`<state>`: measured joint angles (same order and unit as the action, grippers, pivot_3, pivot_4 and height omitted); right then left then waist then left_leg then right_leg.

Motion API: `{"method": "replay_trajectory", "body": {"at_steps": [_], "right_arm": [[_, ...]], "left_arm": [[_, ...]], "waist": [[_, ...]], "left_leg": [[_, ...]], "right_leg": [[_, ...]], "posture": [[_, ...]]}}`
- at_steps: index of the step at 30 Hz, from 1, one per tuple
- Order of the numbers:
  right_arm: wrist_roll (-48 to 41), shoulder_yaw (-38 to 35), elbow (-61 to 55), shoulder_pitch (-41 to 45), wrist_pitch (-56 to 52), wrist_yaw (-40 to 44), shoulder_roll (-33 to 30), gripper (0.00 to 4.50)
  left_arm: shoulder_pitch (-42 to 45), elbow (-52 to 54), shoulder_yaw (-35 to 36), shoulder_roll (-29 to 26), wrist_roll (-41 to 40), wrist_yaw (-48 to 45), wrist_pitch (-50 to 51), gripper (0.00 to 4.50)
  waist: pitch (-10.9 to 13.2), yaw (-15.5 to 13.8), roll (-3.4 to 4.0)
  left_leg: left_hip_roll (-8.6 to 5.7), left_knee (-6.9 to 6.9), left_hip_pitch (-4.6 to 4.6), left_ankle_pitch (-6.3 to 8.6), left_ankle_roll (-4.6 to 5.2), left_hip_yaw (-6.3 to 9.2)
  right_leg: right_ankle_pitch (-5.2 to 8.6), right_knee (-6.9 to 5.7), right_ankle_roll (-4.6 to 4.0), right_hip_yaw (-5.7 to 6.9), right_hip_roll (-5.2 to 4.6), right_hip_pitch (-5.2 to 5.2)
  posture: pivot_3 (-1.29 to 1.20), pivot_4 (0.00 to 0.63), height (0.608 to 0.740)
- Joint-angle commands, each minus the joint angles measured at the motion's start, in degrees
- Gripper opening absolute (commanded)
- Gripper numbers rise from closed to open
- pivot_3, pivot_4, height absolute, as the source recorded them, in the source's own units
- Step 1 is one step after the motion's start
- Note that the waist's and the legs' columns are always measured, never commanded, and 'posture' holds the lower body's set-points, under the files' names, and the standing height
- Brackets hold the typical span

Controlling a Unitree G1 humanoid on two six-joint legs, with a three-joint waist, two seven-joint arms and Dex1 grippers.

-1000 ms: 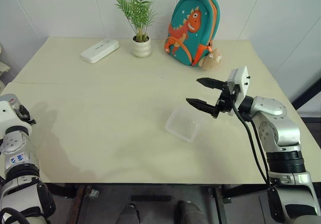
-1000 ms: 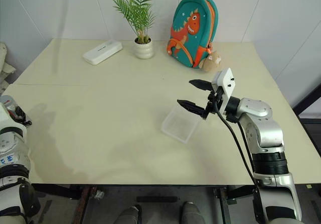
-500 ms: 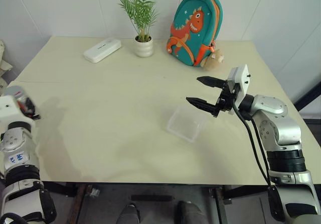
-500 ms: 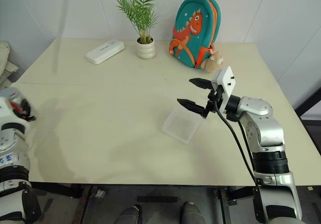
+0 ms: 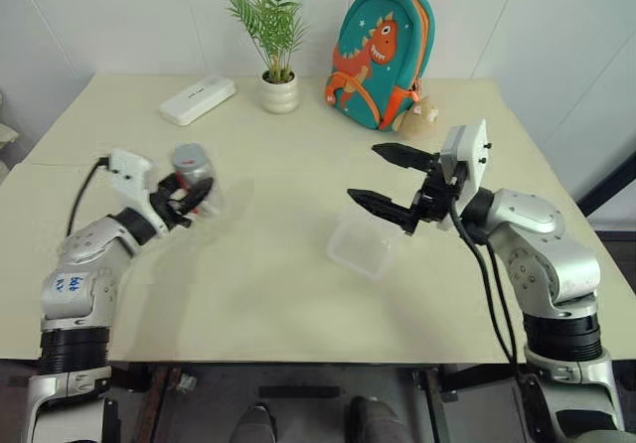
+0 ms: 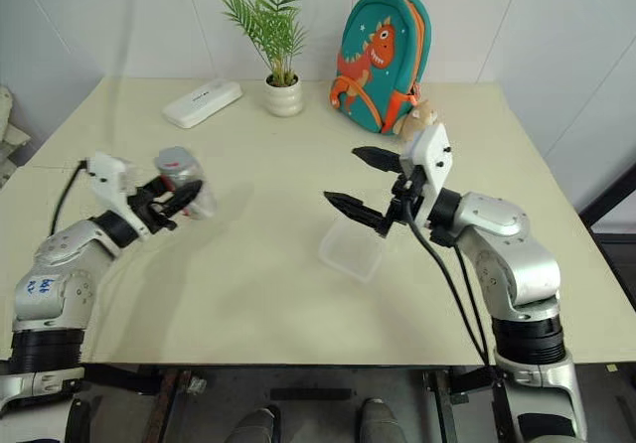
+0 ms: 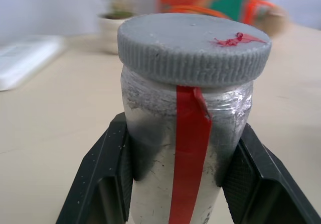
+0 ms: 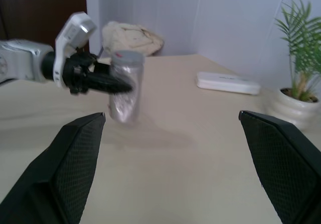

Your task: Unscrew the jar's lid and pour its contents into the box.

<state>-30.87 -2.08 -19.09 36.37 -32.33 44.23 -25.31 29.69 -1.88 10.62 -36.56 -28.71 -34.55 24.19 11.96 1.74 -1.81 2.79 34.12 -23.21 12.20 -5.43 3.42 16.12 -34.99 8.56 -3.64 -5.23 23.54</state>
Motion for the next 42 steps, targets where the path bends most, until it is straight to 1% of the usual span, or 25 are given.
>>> {"method": "replay_trajectory", "body": {"at_steps": [1, 6, 10, 12, 18, 27, 34, 42], "right_arm": [[-2.09, 0.48, -5.56, 1.17, -3.03, -5.16, 2.06, 4.50], [-1.66, 2.14, -8.95, 1.82, -7.65, -12.42, 4.88, 4.50], [1.78, 5.53, -10.51, 2.89, -12.04, -21.25, 8.44, 4.50], [2.67, 6.51, -10.84, 3.01, -12.86, -23.10, 9.20, 4.50], [4.47, 9.85, -11.21, 3.61, -13.24, -24.91, 10.38, 4.50], [5.19, 12.00, -11.07, 3.33, -13.78, -26.70, 14.08, 4.50], [4.87, 12.69, -10.45, 3.08, -14.35, -26.48, 15.55, 4.50], [5.67, 12.90, -9.78, 2.86, -14.08, -26.52, 15.60, 4.50]], "left_arm": [[2.68, 4.20, -1.89, -0.65, -2.57, -6.11, 1.97, 1.92], [4.87, 3.75, -5.14, -0.99, -2.85, -13.66, 4.26, 1.92], [7.57, 0.94, -8.95, -1.26, -1.42, -21.23, 3.38, 1.92], [8.28, 0.15, -9.70, -1.08, -0.72, -23.02, 2.58, 1.92], [9.82, -1.35, -10.61, 1.22, 0.60, -26.69, -2.41, 1.92], [8.39, -1.47, -9.68, 4.52, 1.88, -26.20, -7.66, 1.92], [7.90, -1.29, -9.14, 5.32, 1.69, -26.00, -8.82, 1.92], [7.67, -0.93, -9.04, 5.42, 1.32, -26.23, -8.82, 1.92]], "waist": [[0.00, 0.03, 0.00], [0.00, 0.07, 0.01], [0.00, 0.05, 0.01], [0.00, 0.06, 0.01], [0.00, 0.04, 0.01], [0.01, -0.05, 0.01], [0.01, 0.03, 0.02], [0.01, 0.05, 0.01]], "left_leg": [[0.00, 0.00, 0.00, 0.00, 0.00, 0.00], [0.00, -0.03, 0.00, 0.01, 0.01, 0.01], [0.00, -0.04, -0.02, 0.01, 0.02, 0.01], [0.00, -0.04, -0.03, 0.01, 0.02, 0.01], [0.00, -0.08, -0.07, 0.03, 0.06, 0.02], [0.01, -0.11, -0.08, 0.03, 0.06, 0.02], [0.01, -0.11, -0.08, 0.03, 0.06, 0.02], [0.01, -0.11, -0.08, 0.03, 0.06, 0.02]], "right_leg": [[0.01, 0.00, -0.01, 0.00, 0.00, 0.00], [0.04, 0.00, -0.07, 0.00, 0.01, 0.05], [0.06, 0.00, -0.09, 0.00, 0.01, 0.07], [0.06, 0.00, -0.10, 0.00, 0.00, 0.07], [0.11, 0.02, -0.11, 0.00, 0.00, 0.09], [0.12, 0.00, -0.11, 0.01, 0.00, 0.13], [0.12, -0.02, -0.11, 0.01, 0.01, 0.14], [0.12, -0.02, -0.11, 0.01, 0.01, 0.13]], "posture": [[0.00, 0.150, 0.740], [0.00, 0.150, 0.740], [0.00, 0.150, 0.740], [0.00, 0.150, 0.740], [0.00, 0.150, 0.740], [0.00, 0.150, 0.740], [0.00, 0.150, 0.740], [0.00, 0.150, 0.740]]}}
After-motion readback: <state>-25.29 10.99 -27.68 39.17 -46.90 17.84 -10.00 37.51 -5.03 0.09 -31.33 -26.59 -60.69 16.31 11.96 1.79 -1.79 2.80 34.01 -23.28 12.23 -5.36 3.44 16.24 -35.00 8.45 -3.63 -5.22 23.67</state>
